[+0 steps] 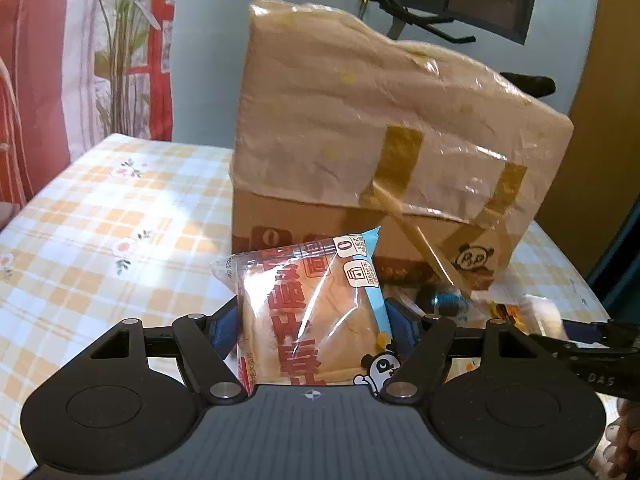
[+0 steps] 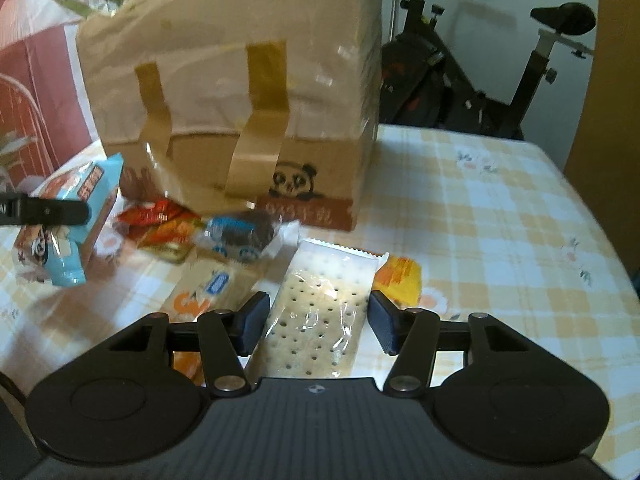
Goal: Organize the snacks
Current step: 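Lift the bread roll and cracker packets over the paper bag with both tools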
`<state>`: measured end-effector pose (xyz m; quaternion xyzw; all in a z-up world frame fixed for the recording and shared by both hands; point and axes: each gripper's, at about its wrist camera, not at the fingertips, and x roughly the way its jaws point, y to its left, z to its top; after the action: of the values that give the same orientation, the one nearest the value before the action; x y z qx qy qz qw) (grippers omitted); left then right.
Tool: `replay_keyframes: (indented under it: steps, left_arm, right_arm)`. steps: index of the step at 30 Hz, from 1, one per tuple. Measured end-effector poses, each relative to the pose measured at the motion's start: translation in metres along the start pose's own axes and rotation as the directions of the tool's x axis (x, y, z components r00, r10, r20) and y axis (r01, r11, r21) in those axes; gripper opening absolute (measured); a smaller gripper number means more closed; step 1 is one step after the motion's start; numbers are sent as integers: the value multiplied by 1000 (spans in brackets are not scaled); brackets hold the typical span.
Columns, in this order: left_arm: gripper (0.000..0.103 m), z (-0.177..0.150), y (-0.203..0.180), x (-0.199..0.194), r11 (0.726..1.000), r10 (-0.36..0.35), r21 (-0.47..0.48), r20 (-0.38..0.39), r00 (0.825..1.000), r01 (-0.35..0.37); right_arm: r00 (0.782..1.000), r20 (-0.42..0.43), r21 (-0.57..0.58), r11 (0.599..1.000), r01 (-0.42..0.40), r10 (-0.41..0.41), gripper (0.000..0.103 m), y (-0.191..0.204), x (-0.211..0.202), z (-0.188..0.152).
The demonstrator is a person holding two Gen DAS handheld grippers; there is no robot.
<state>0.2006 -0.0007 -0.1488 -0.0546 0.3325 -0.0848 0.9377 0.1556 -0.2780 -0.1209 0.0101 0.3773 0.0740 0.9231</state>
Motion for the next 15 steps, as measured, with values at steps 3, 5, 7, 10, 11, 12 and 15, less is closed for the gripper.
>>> replay_keyframes:
  steps: [3,5,7,10,11,12,15]
  left_arm:
    - [75,5,5,-7,1000,14,-8,24,1000,-14]
    - [75,8,9,-10,1000,24,-15,39,999,-24]
    - [75,12,12,-14,999,34,-22,54,998,-33]
    - [75,18,17,-20,999,49,-27,78,996,-47]
    - [75,19,17,-21,998,52,-30,86,995,-50]
    - [75,22,18,-23,998,57,-32,95,994,-54]
    - [75,29,19,-31,998,68,-26,126,990,-65]
  right_arm:
    - [1000,30,4,1000,7,-7,57,-3,-7,7]
    - [999,49,9,1000,10,-11,57,-5,-11,11]
    - [997,70,14,1000,16,-17,57,-8,-16,17]
    - [995,102,19,1000,22,-24,57,-12,-23,24]
    - [994,110,20,999,24,-27,57,-13,-26,26]
    - [992,119,21,999,27,-29,57,-14,-27,29]
    - [989,146,22,999,31,-34,57,-17,-32,37]
